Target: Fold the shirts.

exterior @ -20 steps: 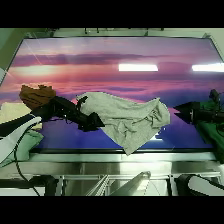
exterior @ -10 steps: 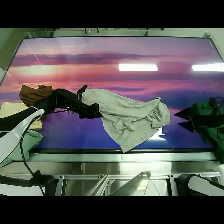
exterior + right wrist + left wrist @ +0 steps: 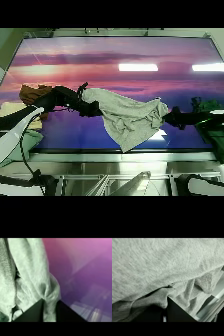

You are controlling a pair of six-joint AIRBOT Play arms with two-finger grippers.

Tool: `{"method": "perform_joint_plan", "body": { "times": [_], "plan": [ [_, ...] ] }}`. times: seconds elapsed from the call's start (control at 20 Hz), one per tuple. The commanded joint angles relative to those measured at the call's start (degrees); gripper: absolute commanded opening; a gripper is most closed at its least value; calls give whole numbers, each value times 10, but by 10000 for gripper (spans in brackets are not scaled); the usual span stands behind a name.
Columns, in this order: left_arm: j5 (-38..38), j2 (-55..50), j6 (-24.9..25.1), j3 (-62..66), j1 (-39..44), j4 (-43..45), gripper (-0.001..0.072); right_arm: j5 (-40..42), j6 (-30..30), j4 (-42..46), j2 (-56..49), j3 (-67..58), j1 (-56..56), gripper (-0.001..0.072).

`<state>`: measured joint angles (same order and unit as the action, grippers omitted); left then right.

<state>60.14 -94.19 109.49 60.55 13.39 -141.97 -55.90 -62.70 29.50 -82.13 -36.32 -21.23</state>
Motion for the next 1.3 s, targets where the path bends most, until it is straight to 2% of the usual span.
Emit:
{"method": "perform_joint_plan", "body": {
  "times": [0.0, 0.15, 0.35, 0.55, 0.75, 1.0, 1.15, 1.25],
  "plan": [
    [23, 11, 14, 1, -14, -3, 24, -26, 92, -144, -11, -14, 34, 17],
    [76, 100, 25, 2, -58, -7, 24, -81, 77, -109, 30, -73, 4, 16],
    [179, 269, 3, 88, -182, -8, 24, -106, 48, -51, 166, -203, -85, 16],
    [186, 421, -20, 245, -322, -7, 25, -104, 51, -52, 308, -343, -165, 15],
    [209, 507, -20, 365, -410, -7, 26, -104, 59, -50, 419, -429, -182, 15],
    [220, 509, -20, 445, -429, -4, 26, -84, 71, -51, 462, -447, -181, 15],
    [235, 441, -19, 449, -429, -6, 26, -104, 70, -50, 406, -443, -161, 15],
    [237, 381, 0, 411, -412, -6, 26, -121, 70, -43, 339, -422, -120, 16]
  ]
}}
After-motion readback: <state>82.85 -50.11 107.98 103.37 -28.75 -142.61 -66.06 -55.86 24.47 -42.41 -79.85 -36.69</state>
